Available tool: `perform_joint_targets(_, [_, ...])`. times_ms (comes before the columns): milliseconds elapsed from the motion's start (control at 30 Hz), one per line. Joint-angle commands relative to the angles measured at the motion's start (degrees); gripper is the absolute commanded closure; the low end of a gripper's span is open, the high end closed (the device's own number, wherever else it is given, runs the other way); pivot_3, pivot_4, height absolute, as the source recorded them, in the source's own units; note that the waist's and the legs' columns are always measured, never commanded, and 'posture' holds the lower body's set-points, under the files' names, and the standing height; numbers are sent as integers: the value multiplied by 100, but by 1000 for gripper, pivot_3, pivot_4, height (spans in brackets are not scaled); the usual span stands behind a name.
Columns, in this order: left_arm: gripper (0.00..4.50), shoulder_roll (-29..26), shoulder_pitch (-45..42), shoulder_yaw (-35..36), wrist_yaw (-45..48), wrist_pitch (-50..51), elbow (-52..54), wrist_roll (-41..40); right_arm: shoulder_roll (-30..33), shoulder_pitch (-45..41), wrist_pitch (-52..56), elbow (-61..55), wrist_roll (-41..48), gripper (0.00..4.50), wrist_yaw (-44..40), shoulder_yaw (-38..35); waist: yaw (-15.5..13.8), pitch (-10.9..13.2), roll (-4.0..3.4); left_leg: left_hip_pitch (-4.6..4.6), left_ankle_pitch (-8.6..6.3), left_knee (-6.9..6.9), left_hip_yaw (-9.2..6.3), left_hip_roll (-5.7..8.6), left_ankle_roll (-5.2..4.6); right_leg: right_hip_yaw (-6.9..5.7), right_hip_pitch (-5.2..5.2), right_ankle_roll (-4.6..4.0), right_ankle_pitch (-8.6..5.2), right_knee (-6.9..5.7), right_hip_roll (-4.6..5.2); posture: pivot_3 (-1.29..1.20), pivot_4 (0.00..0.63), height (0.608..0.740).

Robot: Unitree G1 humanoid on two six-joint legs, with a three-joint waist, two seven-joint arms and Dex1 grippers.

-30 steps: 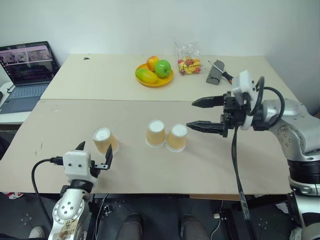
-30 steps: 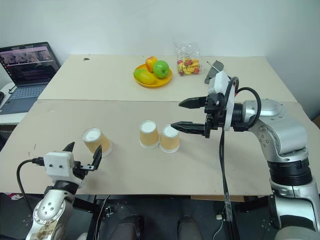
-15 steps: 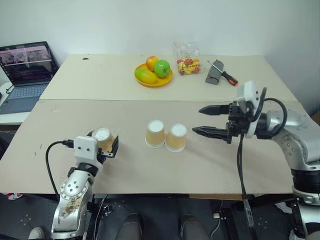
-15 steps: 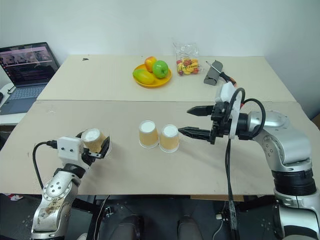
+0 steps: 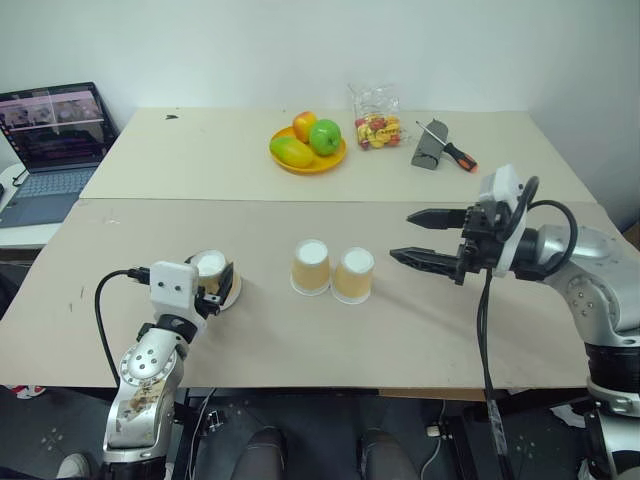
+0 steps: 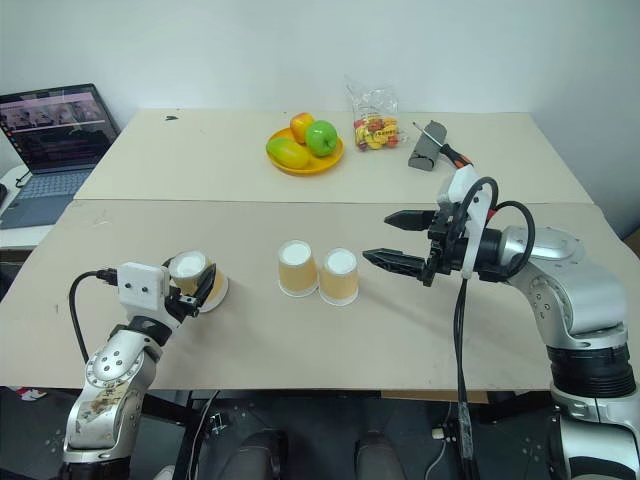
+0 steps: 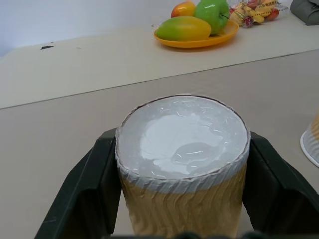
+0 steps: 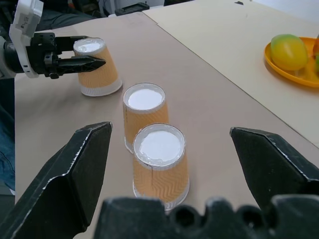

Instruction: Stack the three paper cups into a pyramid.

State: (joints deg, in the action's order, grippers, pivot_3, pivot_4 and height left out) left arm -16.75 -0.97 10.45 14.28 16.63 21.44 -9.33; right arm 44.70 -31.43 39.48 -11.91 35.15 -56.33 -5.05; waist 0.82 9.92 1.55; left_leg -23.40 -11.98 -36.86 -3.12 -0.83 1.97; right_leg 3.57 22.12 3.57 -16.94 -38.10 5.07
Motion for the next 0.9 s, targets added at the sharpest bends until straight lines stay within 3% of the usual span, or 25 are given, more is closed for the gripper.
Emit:
perform_joint_targets(33, [1407, -185, -573, 121, 128, -45, 6, -179, -24, -2, -26, -189, 87, 0, 90, -168, -5, 0, 0, 0, 0, 0, 0, 0, 0, 0, 0, 0, 0, -1, 0, 0, 150, 740])
perform_joint_targets(200, [1407, -755, -2274, 126, 922, 222, -581, -801, -97, 10, -45, -188, 6, 0, 278, -153, -27, 2, 3, -8, 4, -7, -5, 1, 5, -6, 1, 4, 5, -1, -1, 0, 150, 740])
perform_joint_targets(433, [1407, -1137, -4174, -225, 3410, 1569, -1658, -2773, -247, 212, -100, -252, -96, 0, 720, -219, 24, 2, 3, -24, 5, -9, -6, 2, 6, -11, 10, 8, 5, 6, 0, 0, 150, 740])
perform_joint_targets(667, [1407, -1035, -4892, -1130, 4801, 1095, -3017, -2281, -317, 509, -225, -418, -189, 0, 1053, -322, 68, 2, 2, -17, 7, -10, -6, 2, 6, -10, 8, 7, 6, 0, -3, 0, 150, 740])
perform_joint_targets(900, [1407, -905, -5440, -1362, 5391, 551, -4166, -1822, -474, 720, -234, -665, -185, 0, 1400, -543, 100, 2, 3, -30, 7, -10, -9, 2, 5, -11, 14, 7, 6, 3, -4, 0, 150, 740])
